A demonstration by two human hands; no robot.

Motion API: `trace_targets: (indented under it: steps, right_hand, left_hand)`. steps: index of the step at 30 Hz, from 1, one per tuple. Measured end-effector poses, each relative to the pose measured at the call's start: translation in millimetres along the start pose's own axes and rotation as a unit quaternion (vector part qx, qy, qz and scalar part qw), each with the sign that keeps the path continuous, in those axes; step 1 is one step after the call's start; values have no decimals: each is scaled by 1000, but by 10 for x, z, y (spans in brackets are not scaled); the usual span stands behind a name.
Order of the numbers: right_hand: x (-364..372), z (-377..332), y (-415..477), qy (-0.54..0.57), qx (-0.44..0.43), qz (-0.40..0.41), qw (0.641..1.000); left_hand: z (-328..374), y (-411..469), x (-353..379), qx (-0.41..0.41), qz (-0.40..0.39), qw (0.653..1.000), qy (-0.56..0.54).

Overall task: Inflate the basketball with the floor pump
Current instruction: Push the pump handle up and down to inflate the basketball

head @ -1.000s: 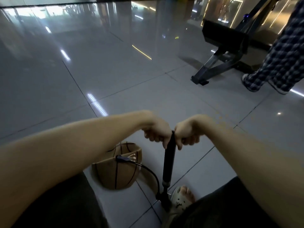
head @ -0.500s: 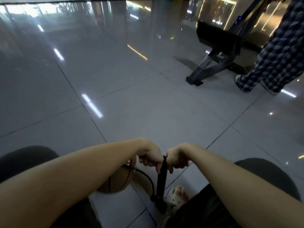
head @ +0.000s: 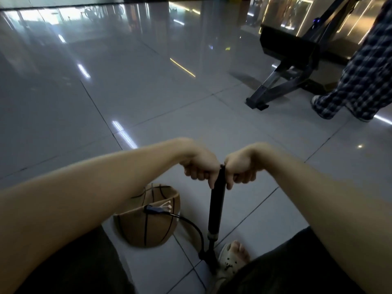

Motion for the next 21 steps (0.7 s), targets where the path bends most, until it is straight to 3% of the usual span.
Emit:
trace_targets:
  steps: [6,10,15,21]
  right_hand:
    - [553,130,699,-23,5,-32,999]
    - [740,164,870,-39,11,0,999]
    - [669,64,622,-63,21,-8,998]
    - [-174,-203,-302,-26,-13,44,999]
  left_hand:
    - [-382,764,549,-11,-6,1000,-27]
    - [-457,925,728,-8,6,1000,-19]
    - [-362,614,669,-17,-12,1000,-6]
    - [17,-345,-129,33,28,998,-39]
Point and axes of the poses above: each hand's wrist, its own y-axis towards the middle knuckle, its own x-axis out of the palm, z = x × y, the point moved 5 cm from there along y, towards the middle knuckle, and after that the axes turned 7 degrees about -y, right-handed, at the moved point
